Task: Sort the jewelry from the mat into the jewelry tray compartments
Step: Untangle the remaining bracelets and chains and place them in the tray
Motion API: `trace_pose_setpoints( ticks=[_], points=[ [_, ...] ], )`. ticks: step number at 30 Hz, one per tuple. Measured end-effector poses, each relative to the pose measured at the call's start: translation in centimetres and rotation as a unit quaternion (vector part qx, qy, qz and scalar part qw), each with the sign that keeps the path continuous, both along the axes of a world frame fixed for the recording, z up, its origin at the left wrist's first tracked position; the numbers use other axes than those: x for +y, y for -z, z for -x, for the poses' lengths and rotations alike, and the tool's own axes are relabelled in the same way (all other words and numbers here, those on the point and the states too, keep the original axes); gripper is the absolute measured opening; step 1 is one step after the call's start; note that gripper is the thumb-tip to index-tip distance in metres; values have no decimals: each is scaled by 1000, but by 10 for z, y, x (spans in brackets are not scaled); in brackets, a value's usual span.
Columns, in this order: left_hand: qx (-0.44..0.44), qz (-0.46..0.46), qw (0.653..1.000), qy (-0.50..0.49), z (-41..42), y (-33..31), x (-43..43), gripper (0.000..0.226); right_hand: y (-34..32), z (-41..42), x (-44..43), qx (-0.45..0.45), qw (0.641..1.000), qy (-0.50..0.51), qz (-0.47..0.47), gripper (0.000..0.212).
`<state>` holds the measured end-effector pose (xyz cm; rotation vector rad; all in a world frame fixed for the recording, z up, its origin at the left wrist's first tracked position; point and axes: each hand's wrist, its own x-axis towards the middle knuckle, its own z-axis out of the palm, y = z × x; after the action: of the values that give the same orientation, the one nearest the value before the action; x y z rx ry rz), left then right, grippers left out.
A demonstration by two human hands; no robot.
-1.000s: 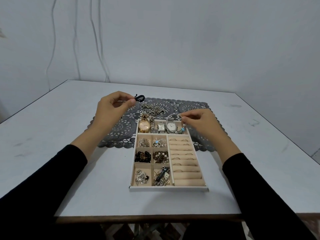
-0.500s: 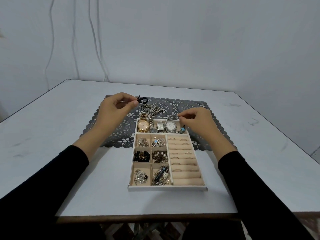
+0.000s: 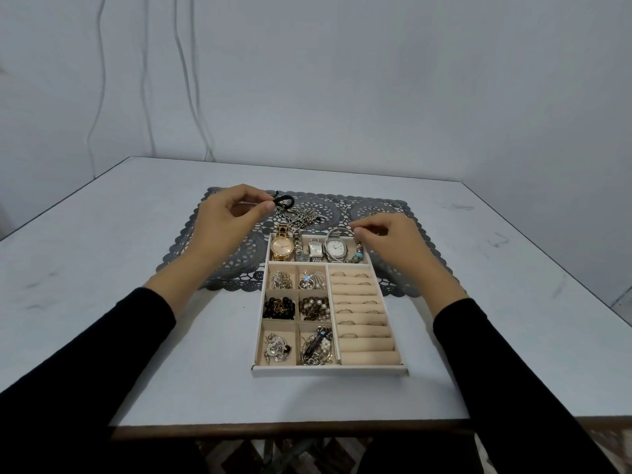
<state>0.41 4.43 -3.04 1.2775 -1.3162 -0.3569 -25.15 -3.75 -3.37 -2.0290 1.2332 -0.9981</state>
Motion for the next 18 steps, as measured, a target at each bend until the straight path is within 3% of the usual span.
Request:
trace_pose_setpoints(
  ticks=[8,18],
  points=[
    [-17,-6,1000,22,4,0,1,8,7,20,2,10,998,45,44,28],
    [-91,-36,994,54,35,1,0,8,37,56,3,259,963,34,65,50]
  ],
)
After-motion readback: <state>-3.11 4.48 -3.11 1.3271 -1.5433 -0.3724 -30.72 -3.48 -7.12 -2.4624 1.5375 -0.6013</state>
